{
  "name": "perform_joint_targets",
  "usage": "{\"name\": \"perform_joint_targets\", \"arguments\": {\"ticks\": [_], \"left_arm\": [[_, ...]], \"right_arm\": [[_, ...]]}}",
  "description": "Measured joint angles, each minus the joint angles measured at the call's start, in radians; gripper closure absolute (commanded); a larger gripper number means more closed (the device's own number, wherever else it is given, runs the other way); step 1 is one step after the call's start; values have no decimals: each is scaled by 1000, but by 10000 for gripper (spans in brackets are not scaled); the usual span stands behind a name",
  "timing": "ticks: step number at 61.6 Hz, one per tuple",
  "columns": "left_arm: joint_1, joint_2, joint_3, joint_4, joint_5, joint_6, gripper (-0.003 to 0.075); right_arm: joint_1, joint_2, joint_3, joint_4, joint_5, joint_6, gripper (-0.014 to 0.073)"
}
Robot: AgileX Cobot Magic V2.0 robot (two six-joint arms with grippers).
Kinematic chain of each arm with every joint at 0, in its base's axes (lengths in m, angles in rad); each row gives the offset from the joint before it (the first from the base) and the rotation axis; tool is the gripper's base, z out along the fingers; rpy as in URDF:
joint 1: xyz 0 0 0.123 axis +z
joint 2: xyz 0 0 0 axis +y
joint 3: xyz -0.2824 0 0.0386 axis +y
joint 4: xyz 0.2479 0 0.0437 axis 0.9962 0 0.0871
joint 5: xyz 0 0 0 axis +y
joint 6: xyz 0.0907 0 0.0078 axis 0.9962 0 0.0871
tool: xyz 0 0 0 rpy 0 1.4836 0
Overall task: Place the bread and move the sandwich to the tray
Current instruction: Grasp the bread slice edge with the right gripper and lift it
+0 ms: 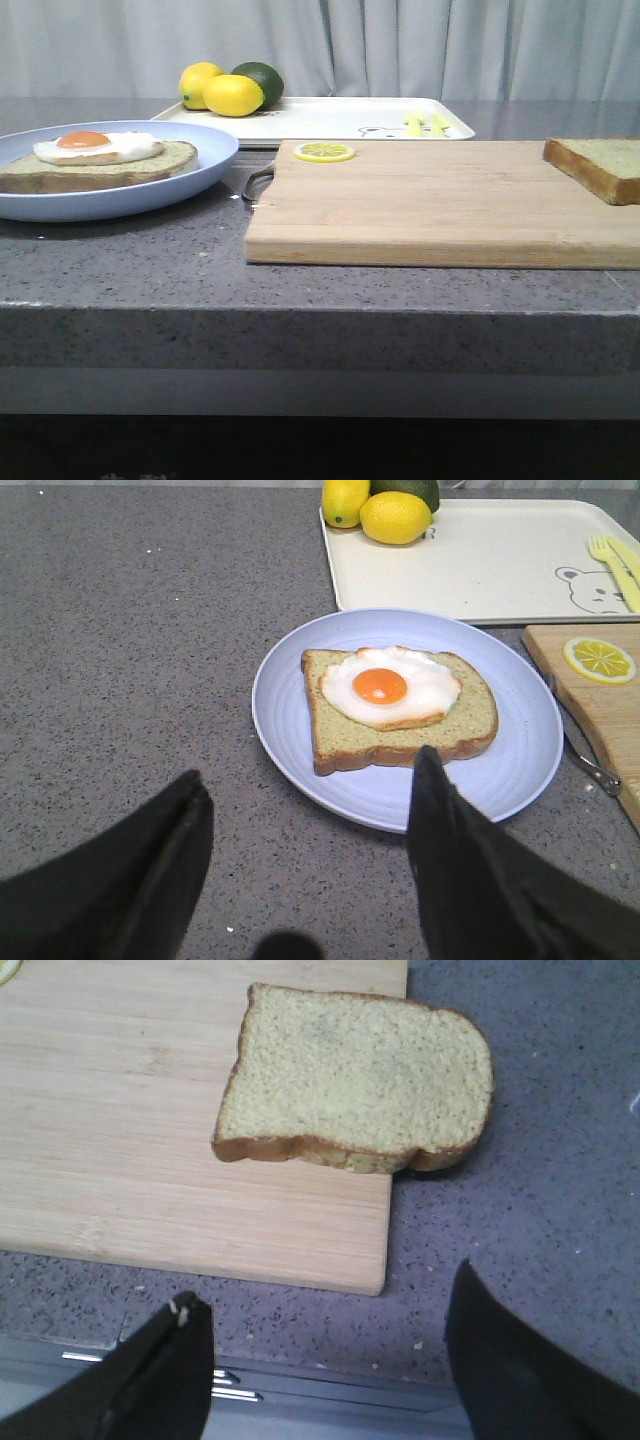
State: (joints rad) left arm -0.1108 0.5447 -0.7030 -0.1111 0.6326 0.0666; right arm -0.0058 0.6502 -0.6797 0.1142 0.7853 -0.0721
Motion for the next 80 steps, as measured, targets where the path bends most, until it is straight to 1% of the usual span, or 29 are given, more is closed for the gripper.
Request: {"name": "perform_joint_targets", "arguments": {"ticks": [7,28,38,45,51,54,59,64,68,73,80], "left_arm": [[0,0,0,0,-1,0,289],[0,1,0,0,-1,0,289],[0,1,0,0,-1,0,289],[0,1,0,0,-1,0,289],[0,1,0,0,-1,0,289],[0,1,0,0,-1,0,289],[0,1,0,0,-1,0,289],[0,1,0,0,-1,0,289],[0,1,0,0,-1,0,289],[0,1,0,0,-1,0,290],[0,1,0,0,-1,0,289]], "right_arm": [[0,44,-60,0,63,0,147],[-11,236,-248,-3,196,0,147],[-104,336,-327,-3,220,-2,147],[-223,391,-371,27,244,-36,147],[-347,453,-394,132,271,-116,147],[-432,489,-398,208,287,-167,147],[-554,561,-398,357,314,-266,147],[-641,640,-398,512,331,-379,147],[-689,701,-398,617,347,-459,147],[-711,778,-400,726,363,-541,147],[-714,873,-400,793,380,-602,147]]}}
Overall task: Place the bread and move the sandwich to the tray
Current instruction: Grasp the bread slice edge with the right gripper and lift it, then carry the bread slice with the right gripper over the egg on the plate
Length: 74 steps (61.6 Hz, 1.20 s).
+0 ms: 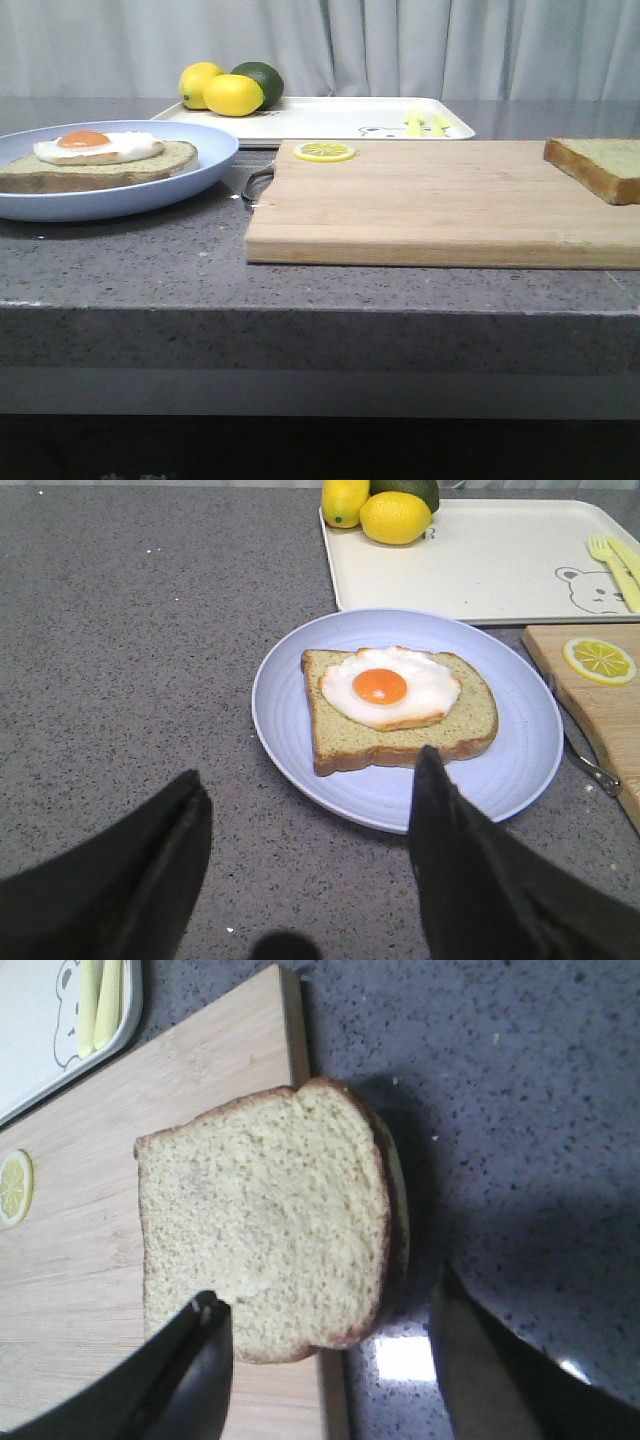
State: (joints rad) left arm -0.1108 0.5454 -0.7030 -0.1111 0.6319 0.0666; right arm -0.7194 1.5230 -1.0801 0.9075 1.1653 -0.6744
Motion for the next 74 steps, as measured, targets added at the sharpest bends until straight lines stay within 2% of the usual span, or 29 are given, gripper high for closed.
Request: {"name": "perform_joint_targets", "arguments": {"ticks": [15,37,42,54,59,74], "left_arm": [[0,0,0,0,0,0,290],[0,0,0,0,0,0,289],[0,0,0,0,0,0,290],[0,0,0,0,0,0,289],[0,0,0,0,0,0,289],[0,0,0,0,0,0,290]], "right_arm": [[33,122,0,14,-6,-66,147],[95,179,-2,66,-28,-116,157],[95,182,-2,88,-28,-129,216],[95,188,-4,108,-28,-135,432],[95,190,-5,127,-22,-136,463],[95,190,-7,241,10,-179,463]]}}
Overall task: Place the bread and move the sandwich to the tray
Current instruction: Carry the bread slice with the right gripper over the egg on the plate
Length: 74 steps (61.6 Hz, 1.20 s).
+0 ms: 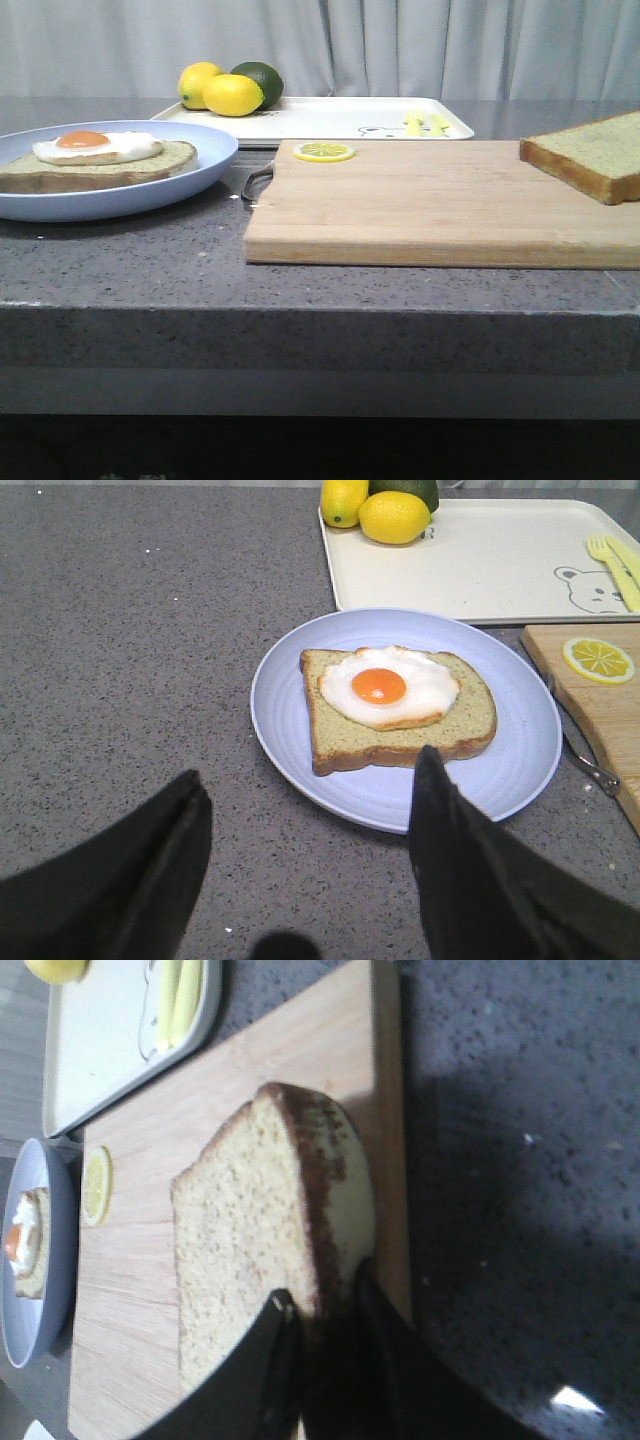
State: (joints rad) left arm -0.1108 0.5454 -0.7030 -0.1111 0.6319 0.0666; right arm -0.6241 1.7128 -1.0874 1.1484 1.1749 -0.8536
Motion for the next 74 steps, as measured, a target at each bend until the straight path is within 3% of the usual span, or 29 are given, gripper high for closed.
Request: {"name": "perform_joint_targets", "arguments": {"ticks": [16,25,37,54,74], "left_arm": [[0,0,0,0,0,0,290],[0,0,0,-1,0,0,289],[0,0,0,-1,0,0,289],[0,0,0,-1,0,0,289],[0,0,0,-2,0,0,289]], "right_arm": [[22,0,0,136,4,-7,463],[96,0,0,206,2,-7,463],[262,0,0,361,-2,-8,463],[576,0,0,591,-50,-45,463],[977,0,-41,616,-469,-57,463]]}}
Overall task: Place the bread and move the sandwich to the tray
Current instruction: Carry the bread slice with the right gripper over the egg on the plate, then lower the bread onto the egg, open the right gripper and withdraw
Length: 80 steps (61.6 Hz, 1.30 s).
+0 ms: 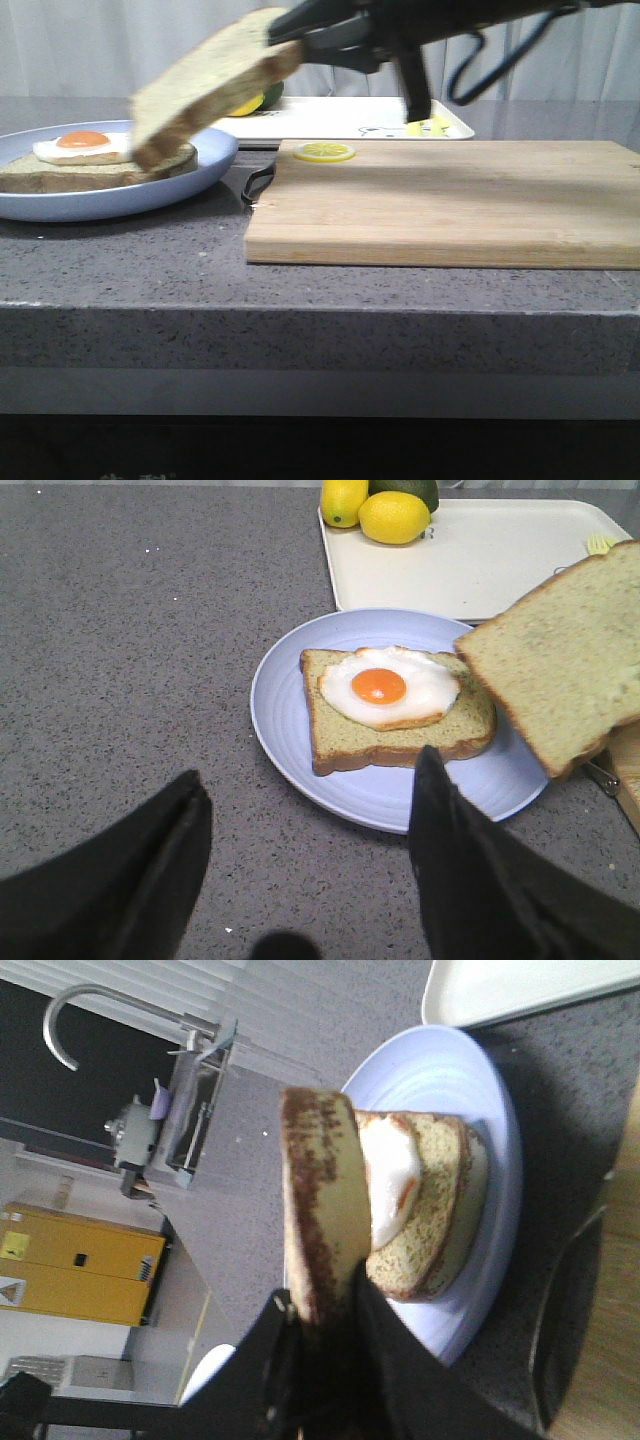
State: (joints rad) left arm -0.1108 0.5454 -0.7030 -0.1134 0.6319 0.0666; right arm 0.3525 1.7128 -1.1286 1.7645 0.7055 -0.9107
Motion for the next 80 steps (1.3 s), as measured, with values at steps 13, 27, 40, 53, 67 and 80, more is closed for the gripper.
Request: {"name": "perform_joint_targets", "arguments": {"ticks": [13,27,40,53,67,80], "left_arm": [[0,0,0,0,0,0,290],[0,0,0,0,0,0,289],[0,0,0,0,0,0,289],[0,0,0,0,0,0,290],[0,0,0,0,0,0,289],[0,0,0,0,0,0,289]], "right_arm": [[173,2,-78,15,-239,6,463],[311,15,-225,40,-495,77,463],[368,114,-333,52,-585,259,463],[374,194,-345,56,-622,323,463],[374,199,-348,51,-633,281,459],[374,199,-348,-49,-620,259,352]]}}
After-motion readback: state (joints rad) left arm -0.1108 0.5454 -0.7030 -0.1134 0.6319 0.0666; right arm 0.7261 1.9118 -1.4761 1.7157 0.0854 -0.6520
